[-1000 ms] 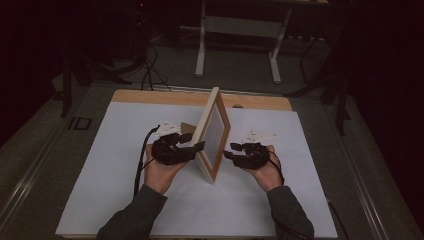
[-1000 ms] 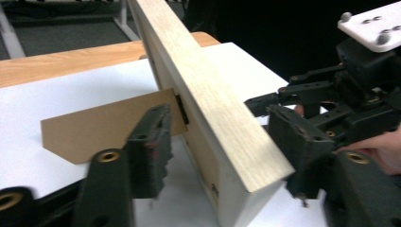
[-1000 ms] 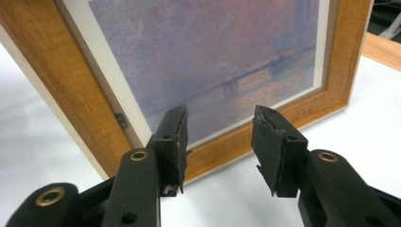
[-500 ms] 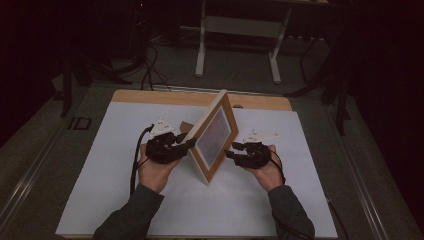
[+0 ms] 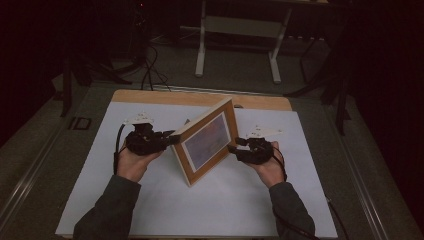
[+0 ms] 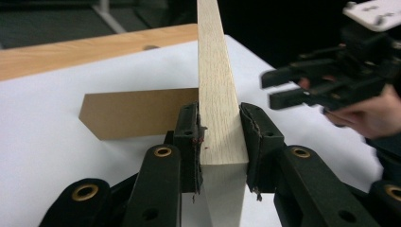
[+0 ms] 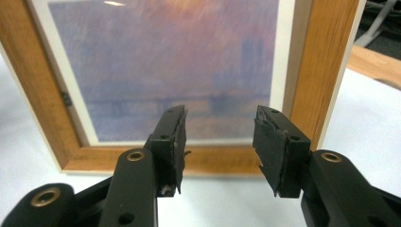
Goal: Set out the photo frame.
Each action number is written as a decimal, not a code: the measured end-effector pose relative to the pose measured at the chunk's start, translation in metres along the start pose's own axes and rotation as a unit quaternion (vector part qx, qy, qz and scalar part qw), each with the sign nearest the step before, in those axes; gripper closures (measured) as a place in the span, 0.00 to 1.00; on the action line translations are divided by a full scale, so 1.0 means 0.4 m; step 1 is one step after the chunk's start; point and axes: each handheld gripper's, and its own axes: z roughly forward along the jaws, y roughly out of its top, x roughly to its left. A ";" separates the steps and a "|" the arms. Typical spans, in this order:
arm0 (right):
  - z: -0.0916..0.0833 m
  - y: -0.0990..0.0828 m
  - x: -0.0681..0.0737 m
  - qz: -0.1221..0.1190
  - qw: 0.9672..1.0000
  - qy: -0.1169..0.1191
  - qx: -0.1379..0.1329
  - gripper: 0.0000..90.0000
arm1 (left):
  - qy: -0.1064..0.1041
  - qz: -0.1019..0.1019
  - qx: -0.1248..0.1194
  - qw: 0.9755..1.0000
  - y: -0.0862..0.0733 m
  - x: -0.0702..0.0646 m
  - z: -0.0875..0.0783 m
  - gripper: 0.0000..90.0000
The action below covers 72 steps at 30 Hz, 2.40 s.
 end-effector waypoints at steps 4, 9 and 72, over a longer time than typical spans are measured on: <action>-0.002 0.012 -0.002 -0.002 1.000 -0.004 -0.008 0.60 | -0.033 0.007 0.005 0.999 0.002 0.017 -0.002 0.80; -0.008 0.024 -0.023 0.007 1.000 -0.025 -0.016 0.59 | -0.011 0.015 -0.005 1.000 -0.004 0.006 0.000 0.79; 0.028 0.045 -0.119 0.088 0.995 -0.014 -0.051 0.68 | 0.106 0.050 -0.015 0.993 -0.017 0.069 0.033 0.68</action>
